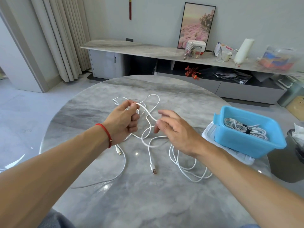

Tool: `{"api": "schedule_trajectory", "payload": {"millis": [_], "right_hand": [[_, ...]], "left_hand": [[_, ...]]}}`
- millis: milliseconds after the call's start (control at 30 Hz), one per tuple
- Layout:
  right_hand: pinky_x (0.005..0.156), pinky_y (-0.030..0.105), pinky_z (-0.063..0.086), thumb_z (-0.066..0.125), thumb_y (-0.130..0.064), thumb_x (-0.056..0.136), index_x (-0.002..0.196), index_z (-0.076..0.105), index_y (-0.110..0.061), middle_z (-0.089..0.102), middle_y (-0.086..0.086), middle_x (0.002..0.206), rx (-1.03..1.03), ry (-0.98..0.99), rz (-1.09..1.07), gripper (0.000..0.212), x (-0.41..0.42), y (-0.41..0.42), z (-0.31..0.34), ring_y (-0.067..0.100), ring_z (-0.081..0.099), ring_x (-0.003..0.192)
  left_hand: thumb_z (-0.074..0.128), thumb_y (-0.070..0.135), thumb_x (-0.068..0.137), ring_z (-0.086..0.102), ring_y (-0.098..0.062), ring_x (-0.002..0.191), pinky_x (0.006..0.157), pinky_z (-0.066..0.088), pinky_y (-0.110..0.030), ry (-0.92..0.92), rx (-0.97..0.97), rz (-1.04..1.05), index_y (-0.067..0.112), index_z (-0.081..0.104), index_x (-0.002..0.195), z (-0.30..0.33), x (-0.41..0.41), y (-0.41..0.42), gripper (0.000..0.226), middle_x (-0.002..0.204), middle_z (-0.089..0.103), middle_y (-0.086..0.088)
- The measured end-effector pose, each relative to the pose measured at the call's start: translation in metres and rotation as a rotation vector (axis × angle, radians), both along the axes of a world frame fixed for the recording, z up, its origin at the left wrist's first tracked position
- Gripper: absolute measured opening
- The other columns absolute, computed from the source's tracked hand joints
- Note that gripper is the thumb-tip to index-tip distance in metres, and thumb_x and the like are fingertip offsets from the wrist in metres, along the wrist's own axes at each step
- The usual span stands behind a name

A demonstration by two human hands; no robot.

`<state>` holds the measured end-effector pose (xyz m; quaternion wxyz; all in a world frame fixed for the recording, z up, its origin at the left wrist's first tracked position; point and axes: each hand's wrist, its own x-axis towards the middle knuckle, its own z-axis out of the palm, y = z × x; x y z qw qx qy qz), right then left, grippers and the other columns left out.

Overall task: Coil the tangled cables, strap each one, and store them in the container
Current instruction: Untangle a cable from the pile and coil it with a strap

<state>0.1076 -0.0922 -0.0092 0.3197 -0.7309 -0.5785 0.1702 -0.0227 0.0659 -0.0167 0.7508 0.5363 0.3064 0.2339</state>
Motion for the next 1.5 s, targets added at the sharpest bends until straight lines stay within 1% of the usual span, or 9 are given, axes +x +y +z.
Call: {"api": "schedule_trajectory", "payload": {"millis": [100, 233, 500, 700, 867, 1033, 1200, 1333, 1500], "right_hand": [[0.074, 0.01, 0.041, 0.049, -0.033, 0.108, 0.078, 0.07, -0.025, 0.073, -0.009, 0.089, 0.073, 0.007, 0.04, 0.037, -0.007, -0.001, 0.007, 0.002, 0.064, 0.088], [0.065, 0.037, 0.044, 0.054, -0.038, 0.105, 0.085, 0.069, -0.019, 0.05, -0.002, 0.057, 0.03, -0.189, 0.059, 0.032, -0.017, 0.002, 0.007, 0.018, 0.049, 0.061], [0.065, 0.036, 0.042, 0.051, -0.057, 0.101, 0.106, 0.071, -0.034, 0.048, -0.01, 0.064, -0.122, -0.392, 0.006, 0.031, -0.024, 0.005, 0.008, 0.014, 0.053, 0.07], [0.068, 0.041, 0.055, 0.043, -0.049, 0.103, 0.086, 0.065, -0.026, 0.066, -0.005, 0.067, -0.249, -0.074, 0.021, 0.036, -0.012, -0.001, 0.003, 0.013, 0.063, 0.06], [0.057, 0.027, 0.044, 0.046, -0.033, 0.105, 0.078, 0.066, -0.031, 0.057, -0.016, 0.057, -0.036, -0.092, -0.023, 0.034, -0.003, -0.003, 0.003, 0.003, 0.054, 0.056], [0.043, 0.04, 0.051, 0.045, -0.022, 0.101, 0.077, 0.064, -0.011, 0.047, 0.0, 0.043, 0.138, 0.37, -0.311, 0.033, -0.013, 0.006, 0.004, 0.019, 0.044, 0.033], [0.044, 0.032, 0.048, 0.042, -0.021, 0.104, 0.081, 0.061, -0.008, 0.043, -0.001, 0.047, 0.208, 0.648, -0.415, 0.033, -0.01, 0.006, 0.011, 0.017, 0.037, 0.036], [0.048, 0.031, 0.054, 0.037, -0.021, 0.107, 0.094, 0.065, -0.004, 0.059, 0.006, 0.051, 0.176, 0.702, -0.422, 0.035, -0.006, 0.004, 0.009, 0.023, 0.055, 0.04], [0.059, 0.034, 0.06, 0.044, -0.026, 0.103, 0.092, 0.072, -0.013, 0.075, 0.003, 0.067, 0.03, 0.371, -0.347, 0.033, -0.011, 0.005, 0.004, 0.024, 0.073, 0.053]], "left_hand": [[0.042, 0.03, 0.108, 0.018, -0.011, 0.047, 0.046, 0.017, -0.024, 0.009, -0.01, -0.034, 0.018, 0.049, 0.086, 0.0, 0.002, 0.0, 0.025, 0.063, 0.028, 0.0], [0.049, 0.047, 0.101, 0.04, -0.018, 0.056, 0.059, 0.036, -0.03, 0.039, -0.085, -0.197, 0.009, 0.061, 0.1, 0.005, 0.008, -0.011, 0.039, 0.069, 0.049, -0.005], [0.045, 0.02, 0.106, 0.053, -0.026, 0.07, 0.065, 0.038, -0.036, 0.102, 0.181, -0.248, 0.006, 0.065, 0.102, -0.002, 0.006, -0.021, 0.024, 0.073, 0.058, -0.009], [0.04, 0.021, 0.108, 0.044, -0.015, 0.058, 0.055, 0.041, -0.027, 0.026, -0.005, -0.097, 0.009, 0.06, 0.106, 0.001, -0.001, -0.005, 0.024, 0.064, 0.046, 0.0], [0.054, 0.041, 0.099, 0.041, -0.016, 0.059, 0.057, 0.032, -0.029, 0.08, -0.142, -0.212, 0.008, 0.059, 0.112, 0.005, -0.003, -0.008, 0.036, 0.071, 0.048, -0.004], [0.061, 0.049, 0.088, 0.035, -0.018, 0.059, 0.058, 0.027, -0.031, -0.013, -0.278, -0.275, 0.011, 0.047, 0.116, 0.01, 0.001, -0.014, 0.049, 0.077, 0.047, -0.006], [0.054, 0.053, 0.095, 0.031, -0.014, 0.054, 0.053, 0.027, -0.028, 0.152, 0.058, -0.199, 0.032, 0.057, 0.12, 0.0, 0.004, -0.013, 0.033, 0.078, 0.047, -0.003], [0.04, 0.037, 0.107, 0.046, -0.018, 0.051, 0.051, 0.036, -0.028, 0.248, 0.452, -0.304, 0.023, 0.051, 0.099, -0.013, -0.002, -0.018, 0.02, 0.069, 0.056, -0.005], [0.039, 0.033, 0.107, 0.061, -0.029, 0.062, 0.057, 0.046, -0.033, 0.208, 0.326, -0.365, 0.016, 0.05, 0.095, -0.006, 0.0, -0.03, 0.023, 0.073, 0.065, -0.013]]}}
